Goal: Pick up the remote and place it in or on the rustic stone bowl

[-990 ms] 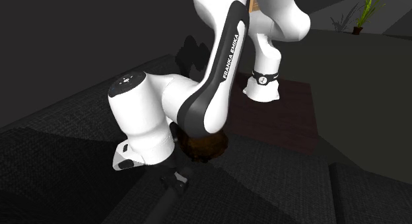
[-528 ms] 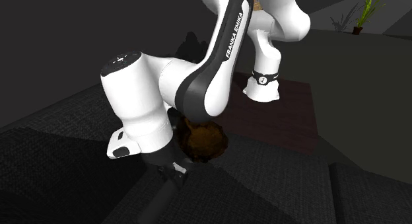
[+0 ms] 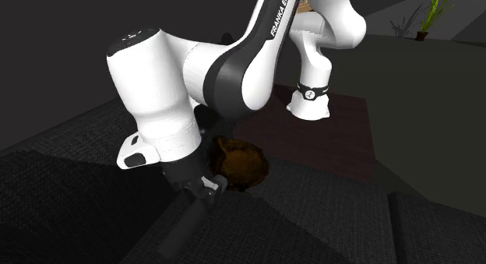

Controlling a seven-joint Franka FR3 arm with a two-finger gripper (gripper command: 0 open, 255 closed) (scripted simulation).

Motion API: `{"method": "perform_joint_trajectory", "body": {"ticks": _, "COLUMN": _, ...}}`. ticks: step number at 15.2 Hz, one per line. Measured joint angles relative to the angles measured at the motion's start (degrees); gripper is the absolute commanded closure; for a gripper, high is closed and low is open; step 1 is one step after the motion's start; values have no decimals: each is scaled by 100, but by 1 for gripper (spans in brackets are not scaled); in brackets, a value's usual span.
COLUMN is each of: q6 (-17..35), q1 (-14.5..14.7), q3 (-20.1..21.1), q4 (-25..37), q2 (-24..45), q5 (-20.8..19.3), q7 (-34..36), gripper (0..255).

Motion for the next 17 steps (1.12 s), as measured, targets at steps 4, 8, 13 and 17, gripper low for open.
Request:
{"method": "perform_joint_trajectory", "body": {"ticks": 4, "q6": -225, "q1": 21, "q3": -25, "q4": 33, "q2": -195, "q5": -46, "q7": 57, "gripper": 255}}
{"method": "perform_joint_trajectory", "body": {"ticks": 8, "q6": -446, "q1": 31, "q3": -49, "q4": 71, "q2": -381, "q5": -89, "q7": 99, "gripper": 255}}
{"method": "perform_joint_trajectory", "body": {"ticks": 13, "q6": -709, "q1": 42, "q3": -73, "q4": 136, "q2": -584, "q5": -136, "q7": 150, "gripper": 255}}
{"method": "perform_joint_trajectory", "body": {"ticks": 17, "q6": -401, "q1": 5, "q3": -127, "q4": -759, "q2": -1155, "q5": -148, "q7": 1, "gripper": 255}}
